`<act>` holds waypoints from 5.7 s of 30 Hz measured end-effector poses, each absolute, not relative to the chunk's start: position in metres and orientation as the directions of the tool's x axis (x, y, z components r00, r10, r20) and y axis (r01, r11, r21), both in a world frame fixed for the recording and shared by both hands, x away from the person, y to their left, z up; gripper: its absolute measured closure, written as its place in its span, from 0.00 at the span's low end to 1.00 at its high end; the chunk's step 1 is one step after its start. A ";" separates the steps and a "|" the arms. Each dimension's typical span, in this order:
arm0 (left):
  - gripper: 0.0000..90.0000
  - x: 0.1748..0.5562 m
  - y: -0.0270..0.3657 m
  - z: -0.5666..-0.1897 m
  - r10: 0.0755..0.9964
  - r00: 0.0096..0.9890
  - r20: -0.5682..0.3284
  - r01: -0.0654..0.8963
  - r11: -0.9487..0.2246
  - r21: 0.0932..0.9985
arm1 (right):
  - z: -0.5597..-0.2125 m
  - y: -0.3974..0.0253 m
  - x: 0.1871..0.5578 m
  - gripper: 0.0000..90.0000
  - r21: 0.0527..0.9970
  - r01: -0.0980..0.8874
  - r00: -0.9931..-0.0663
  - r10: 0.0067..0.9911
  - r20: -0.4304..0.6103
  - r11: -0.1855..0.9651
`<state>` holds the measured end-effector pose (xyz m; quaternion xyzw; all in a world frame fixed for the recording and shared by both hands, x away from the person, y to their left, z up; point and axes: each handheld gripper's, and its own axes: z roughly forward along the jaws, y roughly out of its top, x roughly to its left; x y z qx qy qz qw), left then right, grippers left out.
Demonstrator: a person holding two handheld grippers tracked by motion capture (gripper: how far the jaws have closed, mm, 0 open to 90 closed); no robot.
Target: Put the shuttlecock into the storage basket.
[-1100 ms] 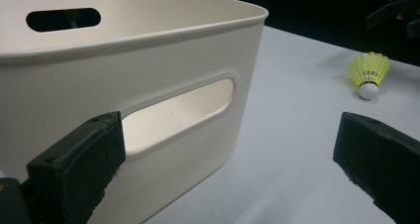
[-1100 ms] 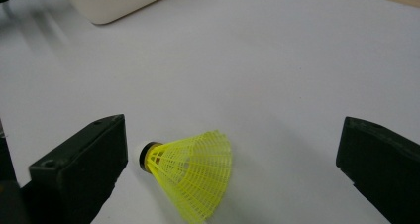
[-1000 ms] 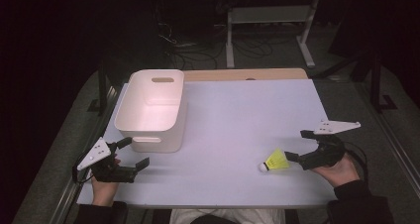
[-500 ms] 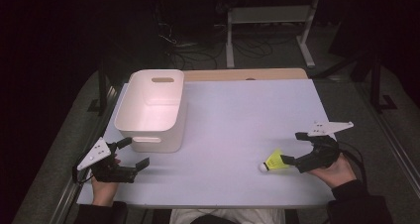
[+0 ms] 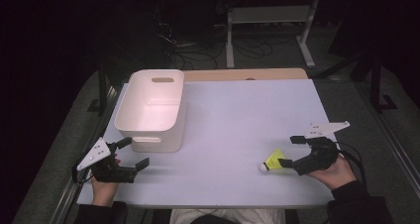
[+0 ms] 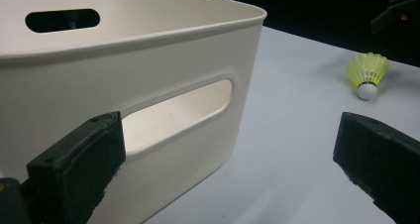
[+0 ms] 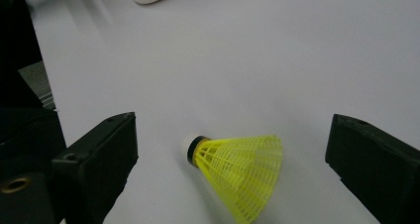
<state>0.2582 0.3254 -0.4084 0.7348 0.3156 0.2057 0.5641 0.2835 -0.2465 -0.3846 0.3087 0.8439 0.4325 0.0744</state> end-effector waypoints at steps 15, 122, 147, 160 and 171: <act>0.00 0.258 0.325 -0.408 0.696 0.716 -0.053 0.232 -0.166 0.958 | -0.383 -0.242 0.277 0.31 0.725 0.446 -0.836 0.534 0.128 0.525; 0.00 0.258 0.325 -0.408 0.690 0.721 -0.057 0.230 -0.161 0.960 | -0.431 -0.245 0.317 0.99 0.568 0.601 -0.762 0.616 0.198 0.562; 0.00 0.258 0.325 -0.408 0.688 0.723 -0.056 0.229 -0.162 0.960 | -0.429 -0.220 0.338 0.99 0.574 0.581 -0.777 0.604 0.179 0.577; 0.00 0.258 0.325 -0.408 0.687 0.725 -0.055 0.227 -0.163 0.960 | -0.427 -0.203 0.345 0.99 0.581 0.561 -0.792 0.587 0.168 0.590; 0.00 0.258 0.325 -0.408 0.686 0.725 -0.056 0.227 -0.160 0.961 | -0.427 -0.187 0.353 0.99 0.577 0.558 -0.793 0.588 0.158 0.597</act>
